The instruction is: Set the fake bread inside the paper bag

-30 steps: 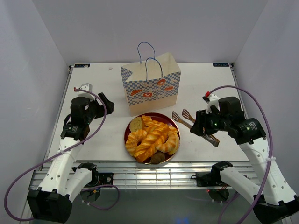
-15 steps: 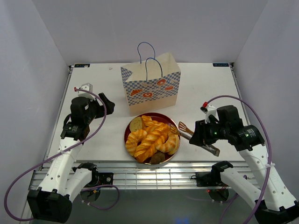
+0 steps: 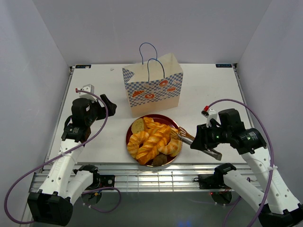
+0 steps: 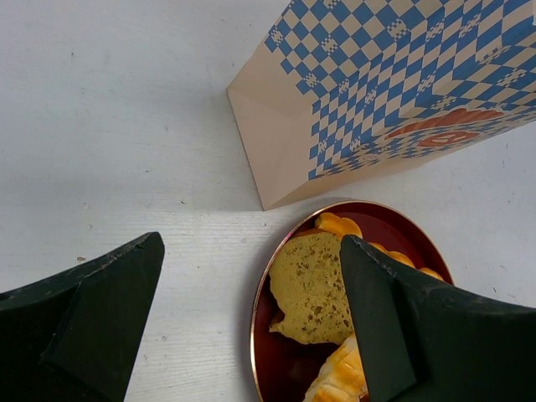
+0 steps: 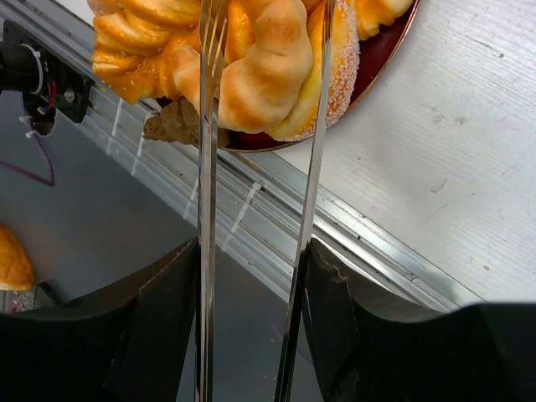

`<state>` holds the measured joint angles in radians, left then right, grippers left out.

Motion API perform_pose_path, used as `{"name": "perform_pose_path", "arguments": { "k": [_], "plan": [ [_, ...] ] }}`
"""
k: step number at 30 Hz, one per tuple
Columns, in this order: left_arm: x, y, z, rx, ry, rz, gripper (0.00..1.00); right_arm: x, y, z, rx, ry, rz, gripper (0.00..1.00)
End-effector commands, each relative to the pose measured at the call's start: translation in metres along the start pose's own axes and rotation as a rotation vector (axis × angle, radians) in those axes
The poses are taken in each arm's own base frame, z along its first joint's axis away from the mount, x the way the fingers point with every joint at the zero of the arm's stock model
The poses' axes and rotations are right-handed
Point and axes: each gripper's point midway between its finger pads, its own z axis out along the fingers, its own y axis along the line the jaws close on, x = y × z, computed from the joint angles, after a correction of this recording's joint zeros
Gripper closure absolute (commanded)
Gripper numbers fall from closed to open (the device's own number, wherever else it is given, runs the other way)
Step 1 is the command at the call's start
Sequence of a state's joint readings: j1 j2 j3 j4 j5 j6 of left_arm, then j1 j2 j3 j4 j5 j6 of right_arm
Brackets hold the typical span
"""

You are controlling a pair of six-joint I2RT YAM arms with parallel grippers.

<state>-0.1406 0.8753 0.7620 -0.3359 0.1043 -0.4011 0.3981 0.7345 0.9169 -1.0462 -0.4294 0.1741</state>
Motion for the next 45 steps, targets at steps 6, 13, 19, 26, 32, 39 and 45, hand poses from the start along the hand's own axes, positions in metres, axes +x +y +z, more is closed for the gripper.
{"name": "perform_pose_path", "arguments": {
  "k": [6,13,19,26,32,39,45],
  "plan": [
    [-0.012,-0.011,-0.003,0.041,-0.027,0.017,0.04,0.007,0.003,0.013,-0.040,0.018,-0.009,0.43],
    [-0.011,-0.011,-0.002,0.042,-0.023,0.016,0.04,-0.001,0.007,0.013,-0.035,0.008,-0.027,0.59],
    [-0.011,-0.012,-0.002,0.047,-0.021,0.016,0.04,-0.020,0.017,0.001,-0.038,-0.028,-0.049,0.71],
    [-0.010,-0.012,-0.002,0.049,-0.018,0.016,0.04,-0.053,0.032,-0.026,-0.021,-0.111,-0.100,0.77],
    [-0.010,-0.014,-0.002,0.060,-0.019,0.016,0.04,-0.095,0.052,-0.051,-0.031,-0.221,-0.156,0.78],
    [-0.009,-0.018,-0.002,0.082,-0.015,0.025,0.04,-0.149,0.077,-0.079,-0.048,-0.346,-0.227,0.79],
    [-0.009,-0.018,-0.002,0.085,-0.017,0.029,0.04,-0.204,0.096,-0.100,-0.046,-0.443,-0.262,0.78]
  ]
}}
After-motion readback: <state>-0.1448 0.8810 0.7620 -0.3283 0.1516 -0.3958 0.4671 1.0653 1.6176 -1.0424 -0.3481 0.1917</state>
